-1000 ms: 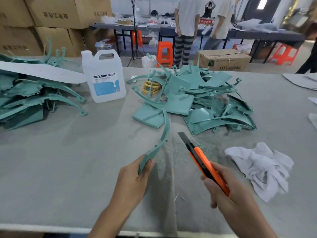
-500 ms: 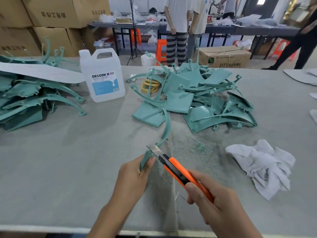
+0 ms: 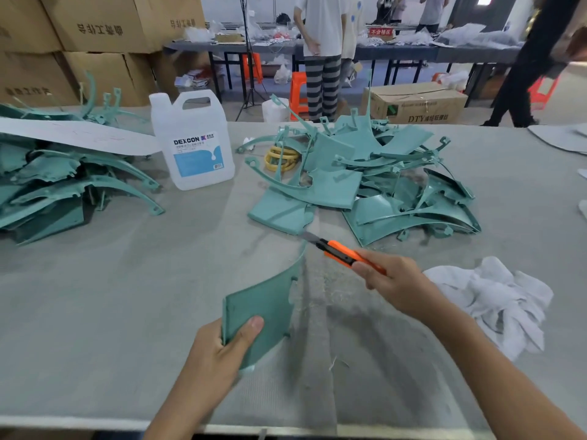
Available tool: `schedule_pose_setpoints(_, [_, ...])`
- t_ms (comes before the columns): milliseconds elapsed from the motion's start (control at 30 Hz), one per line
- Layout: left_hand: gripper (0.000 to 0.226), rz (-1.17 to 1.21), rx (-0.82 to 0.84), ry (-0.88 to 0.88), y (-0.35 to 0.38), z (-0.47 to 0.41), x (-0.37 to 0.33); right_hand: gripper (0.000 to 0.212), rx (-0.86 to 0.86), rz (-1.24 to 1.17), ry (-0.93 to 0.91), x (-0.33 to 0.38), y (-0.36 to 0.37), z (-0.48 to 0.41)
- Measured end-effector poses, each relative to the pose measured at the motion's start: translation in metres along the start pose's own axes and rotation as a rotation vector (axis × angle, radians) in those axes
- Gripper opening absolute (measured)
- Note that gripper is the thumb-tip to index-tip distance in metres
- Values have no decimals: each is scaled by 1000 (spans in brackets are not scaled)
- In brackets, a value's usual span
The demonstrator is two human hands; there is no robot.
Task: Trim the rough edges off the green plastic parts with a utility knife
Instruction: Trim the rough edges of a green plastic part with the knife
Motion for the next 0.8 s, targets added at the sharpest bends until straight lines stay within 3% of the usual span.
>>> schedule_pose_setpoints(100, [18,136,46,-83,-2,1,10,15,93,85,72,-20,0,-33])
schedule_pose_setpoints(233, [30,328,49,-177,-3,0,21,26,38,264,60,-21,-6,-53])
schedule_pose_setpoints(367, [30,383,29,-198,-1,-3,27,20,-61,16,93,-11,-11,-32])
schedule_pose_setpoints(567, [31,427,20,-210,0,-4,31,17,168,-235,-56,37,9,18])
schedule_pose_setpoints(700, [26,462,-5,-238,2,-3,32,21,236,-205,-69,41,18,20])
schedule_pose_setpoints(800, [24,500,-18,-272,1,-2,32,22,167,-114,-39,28,22,0])
Point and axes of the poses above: each hand's wrist, its own z-axis away from the middle knuckle, its own y-axis out of the palm, x = y × z, the point moved 6 cm from there along -z, towards the middle knuckle, and after that the axes turned 6 degrees about -z, right-handed, at the moved point
